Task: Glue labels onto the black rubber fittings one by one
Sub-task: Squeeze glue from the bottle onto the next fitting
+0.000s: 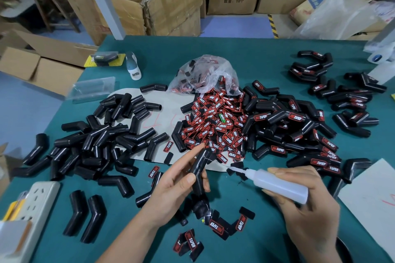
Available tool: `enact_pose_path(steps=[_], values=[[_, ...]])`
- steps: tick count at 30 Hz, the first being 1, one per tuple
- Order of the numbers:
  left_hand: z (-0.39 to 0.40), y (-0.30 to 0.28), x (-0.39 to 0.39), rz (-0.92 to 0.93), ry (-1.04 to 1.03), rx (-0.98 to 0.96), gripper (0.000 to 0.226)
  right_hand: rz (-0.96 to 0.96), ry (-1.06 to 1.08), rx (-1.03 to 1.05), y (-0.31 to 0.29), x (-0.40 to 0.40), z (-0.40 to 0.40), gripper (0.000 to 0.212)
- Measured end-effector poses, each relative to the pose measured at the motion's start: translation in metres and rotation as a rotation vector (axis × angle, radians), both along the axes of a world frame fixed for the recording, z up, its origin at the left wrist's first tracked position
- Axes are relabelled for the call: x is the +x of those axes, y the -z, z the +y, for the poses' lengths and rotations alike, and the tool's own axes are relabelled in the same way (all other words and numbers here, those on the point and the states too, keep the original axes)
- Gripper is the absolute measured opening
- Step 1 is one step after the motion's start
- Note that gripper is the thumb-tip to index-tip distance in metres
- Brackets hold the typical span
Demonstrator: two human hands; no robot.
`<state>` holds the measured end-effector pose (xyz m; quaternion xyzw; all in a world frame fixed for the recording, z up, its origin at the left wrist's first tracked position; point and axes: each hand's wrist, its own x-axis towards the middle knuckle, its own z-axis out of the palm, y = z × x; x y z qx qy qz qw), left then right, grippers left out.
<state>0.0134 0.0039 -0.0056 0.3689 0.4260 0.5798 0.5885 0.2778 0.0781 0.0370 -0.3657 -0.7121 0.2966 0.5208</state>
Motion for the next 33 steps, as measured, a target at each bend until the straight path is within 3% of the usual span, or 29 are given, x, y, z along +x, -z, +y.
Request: enact_pose_path(steps=[33], values=[[-0.0007, -0.0010, -0.0012, -0.030, 0.007, 0.001, 0.066, -0.008, -0.021, -0.022, -0.0042, -0.0012, 0.0006, 0.029]])
